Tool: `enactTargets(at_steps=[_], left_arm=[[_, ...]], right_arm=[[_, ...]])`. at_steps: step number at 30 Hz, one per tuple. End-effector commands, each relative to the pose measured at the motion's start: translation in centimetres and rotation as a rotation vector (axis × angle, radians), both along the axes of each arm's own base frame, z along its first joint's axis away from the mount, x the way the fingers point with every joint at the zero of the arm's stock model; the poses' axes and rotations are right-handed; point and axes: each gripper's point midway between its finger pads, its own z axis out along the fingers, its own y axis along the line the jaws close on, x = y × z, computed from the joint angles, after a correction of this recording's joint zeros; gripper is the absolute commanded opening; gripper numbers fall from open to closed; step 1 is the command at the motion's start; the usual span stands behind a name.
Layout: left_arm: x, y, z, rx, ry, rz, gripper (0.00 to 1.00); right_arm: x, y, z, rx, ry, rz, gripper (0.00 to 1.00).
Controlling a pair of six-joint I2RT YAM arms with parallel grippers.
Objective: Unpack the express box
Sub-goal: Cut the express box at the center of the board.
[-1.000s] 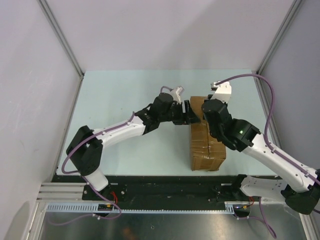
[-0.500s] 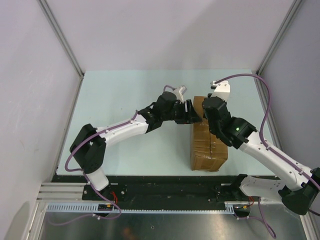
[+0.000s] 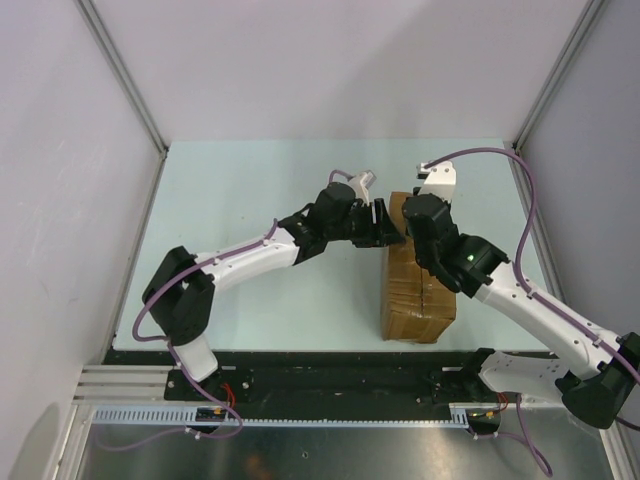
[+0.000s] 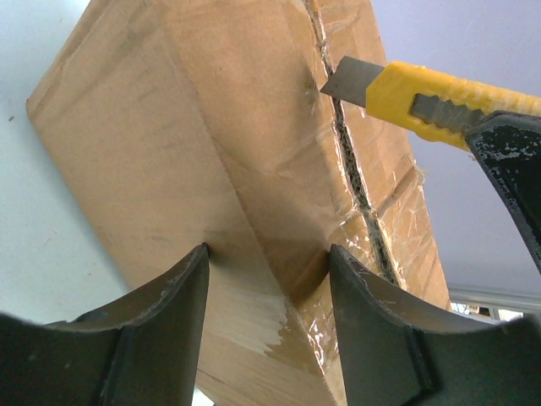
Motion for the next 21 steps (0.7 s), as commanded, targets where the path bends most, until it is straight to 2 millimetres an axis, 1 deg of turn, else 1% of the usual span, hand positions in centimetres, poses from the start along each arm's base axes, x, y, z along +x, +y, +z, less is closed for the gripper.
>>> enactTargets(at_steps=[1, 12, 17, 21], left_arm=[[-2.2, 1.8, -7.5, 0.222, 0.129, -0.019, 0.52], [-2.2, 1.8, -8.0, 0.233, 0.146, -0.02, 0.51], [-2.2, 1.7, -8.2, 0.24, 0.15, -0.021, 0.51], [-2.1, 1.7, -8.2, 0.241, 0.152, -0.016, 0.5]], right_arm=[[0.3, -0.8, 1.0, 0.001, -0.049, -0.05, 0.0], [0.4, -1.4, 1.8, 0.0, -0.077, -0.068, 0.0], [0.7, -1.5, 0.9, -0.002, -0.053, -0.069, 0.0], [0.7, -2.0, 0.6, -0.001, -0.047, -0.089, 0.0]])
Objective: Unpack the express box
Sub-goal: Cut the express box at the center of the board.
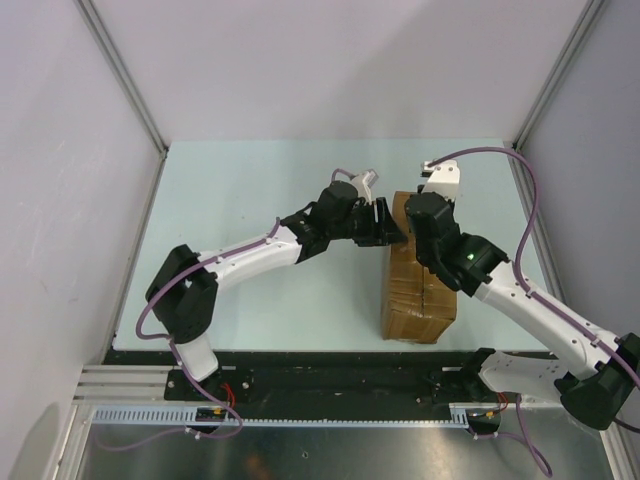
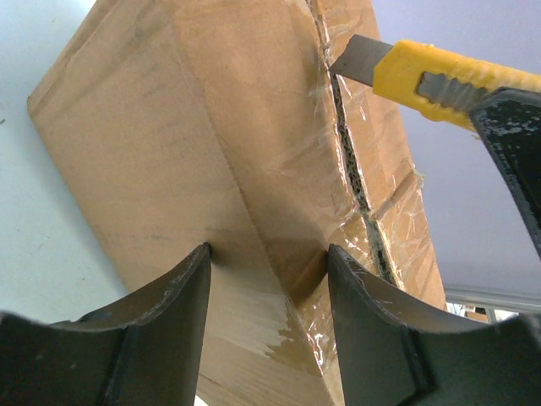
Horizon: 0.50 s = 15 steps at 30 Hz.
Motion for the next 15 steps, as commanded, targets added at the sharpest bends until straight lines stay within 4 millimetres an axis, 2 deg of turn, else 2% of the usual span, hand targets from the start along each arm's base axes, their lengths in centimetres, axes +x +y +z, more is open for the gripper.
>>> enactTargets(at_steps=[1, 10, 15], left_arm=[[-2.3, 2.3, -8.2, 0.247, 0.143, -0.012, 0.5], [-2.4, 2.4, -8.4, 0.251, 0.151, -0.01, 0.5], [-2.5, 2.2, -8.6, 0.242, 0.194, 0.01, 0.49]], right_arm=[[0.2, -0.8, 0.4, 0.021, -0.024, -0.041, 0.0], [0.2, -0.7, -0.9, 0.046, 0.009, -0.032, 0.0], [-0.6, -1.0, -2.8, 0.032, 0.078, -0.045, 0.0]])
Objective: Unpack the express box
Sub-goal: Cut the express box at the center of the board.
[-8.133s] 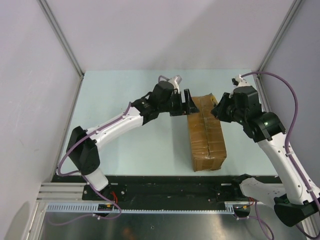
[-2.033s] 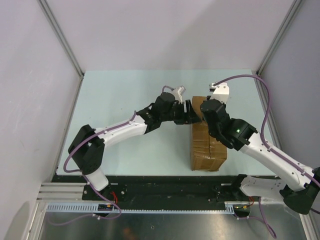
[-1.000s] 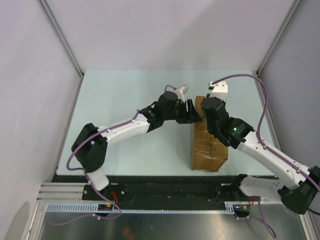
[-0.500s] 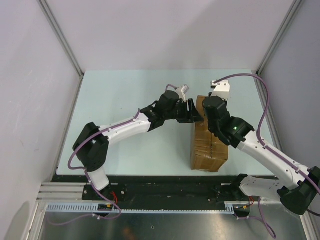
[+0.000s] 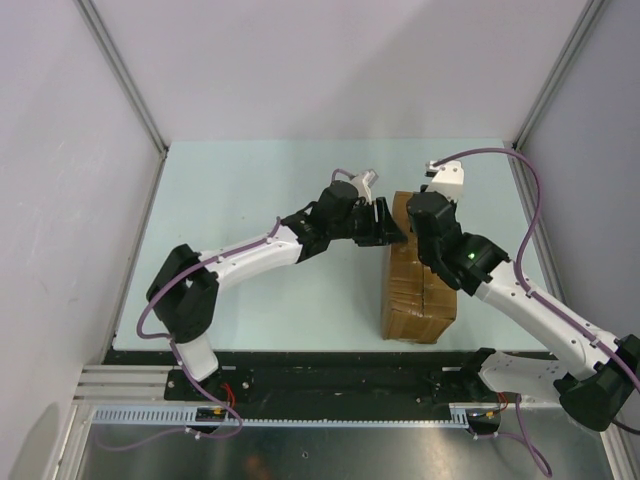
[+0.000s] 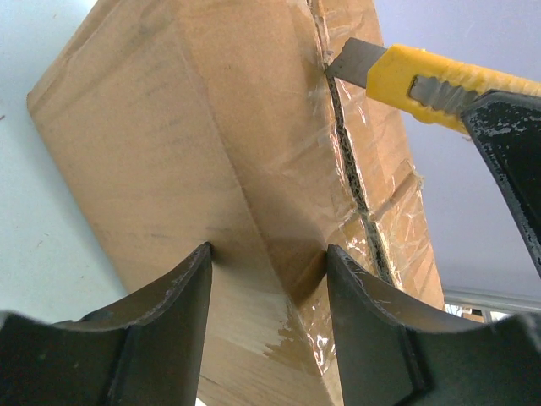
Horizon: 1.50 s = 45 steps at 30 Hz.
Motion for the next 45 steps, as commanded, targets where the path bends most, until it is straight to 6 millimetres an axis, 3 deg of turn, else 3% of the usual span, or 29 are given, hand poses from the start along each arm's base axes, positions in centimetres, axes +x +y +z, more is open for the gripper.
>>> enactTargets(at_steps=[1, 6, 12, 16, 26, 37, 45], left_arm=[[-2.5, 2.2, -8.5, 0.238, 0.192, 0.012, 0.49], [-2.8, 1.7, -8.2, 0.211, 0.262, 0.031, 0.45], [-3.4, 1.8, -8.8, 0.197, 0.372, 0.069, 0.42], [-3.5, 1.8, -9.1, 0.186, 0.432, 0.111, 0.41], [-3.3, 0.5, -9.0, 0.165, 0.491, 0.167, 0.37], [-3.0, 0.2, -10.4, 0.199, 0.52, 0.199, 0.36], [-2.9, -0.2, -11.1, 0.217, 0.528, 0.204, 0.34]], right_arm=[[-1.0, -0.6, -2.3, 0.002, 0.072, -0.032, 0.0], [-2.6, -1.5, -4.1, -0.05, 0.125, -0.051, 0.0], [-3.7, -2.0, -4.3, -0.05, 0.141, -0.037, 0.0], [-4.3, -1.4, -3.9, -0.019, 0.142, -0.004, 0.0], [-5.9, -0.3, -6.9, 0.004, 0.236, -0.038, 0.0], [-7.6, 0.4, -4.7, 0.075, 0.282, 0.035, 0.0], [-9.6, 0.7, -5.4, 0.124, 0.432, 0.047, 0.0]])
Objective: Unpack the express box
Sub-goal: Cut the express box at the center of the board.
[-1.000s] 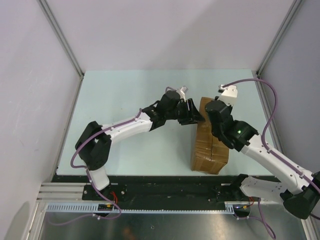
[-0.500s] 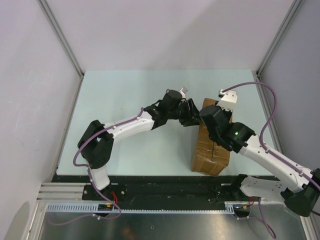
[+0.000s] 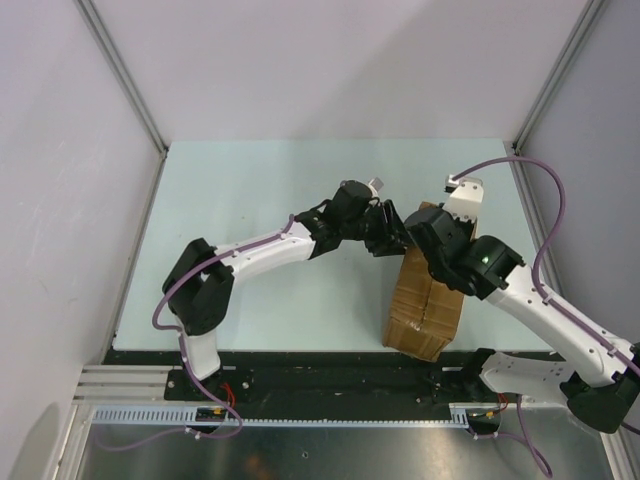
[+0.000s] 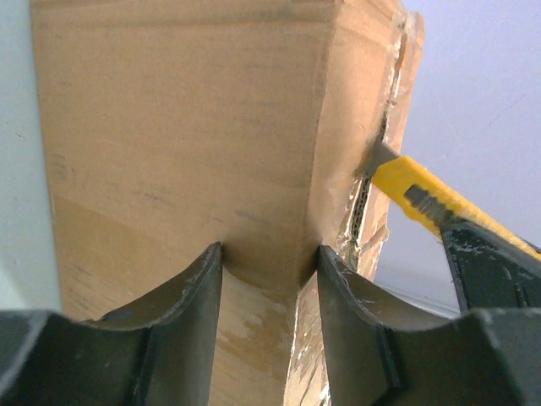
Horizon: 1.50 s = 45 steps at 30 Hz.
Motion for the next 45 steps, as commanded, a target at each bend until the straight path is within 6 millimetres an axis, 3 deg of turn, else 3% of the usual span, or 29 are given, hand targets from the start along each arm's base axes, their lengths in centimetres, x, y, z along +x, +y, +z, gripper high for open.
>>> enactTargets(at_steps=[1, 9, 19, 29, 34, 36, 42, 45], left_arm=[[-1.1, 2.6, -10.9, 0.314, 0.165, 0.08, 0.34], [-1.0, 1.8, -10.2, 0.303, 0.135, 0.064, 0.34], [-1.1, 2.0, -10.8, 0.321, 0.141, 0.08, 0.34], [-1.0, 1.9, -11.1, 0.339, 0.141, 0.107, 0.33], [-0.9, 1.7, -11.3, 0.343, 0.138, 0.111, 0.32], [-0.9, 1.7, -11.5, 0.347, 0.141, 0.112, 0.32], [-0.8, 1.4, -10.9, 0.338, 0.116, 0.097, 0.32], [-0.4, 0.7, -9.3, 0.312, 0.051, 0.042, 0.4]], right_arm=[[-4.4, 3.4, -3.7, 0.138, 0.288, 0.158, 0.0], [-4.6, 3.2, -5.7, 0.128, 0.348, 0.144, 0.0], [-6.2, 4.4, -2.5, 0.306, 0.371, 0.238, 0.0], [-8.4, 4.9, -1.8, 0.375, 0.476, 0.295, 0.0], [-8.9, 5.4, -0.3, 0.421, 0.482, 0.327, 0.0], [-9.3, 5.5, -0.5, 0.429, 0.496, 0.327, 0.0], [-9.5, 4.0, -4.5, 0.346, 0.542, 0.273, 0.0], [-9.2, 3.6, -5.2, 0.338, 0.532, 0.262, 0.0]])
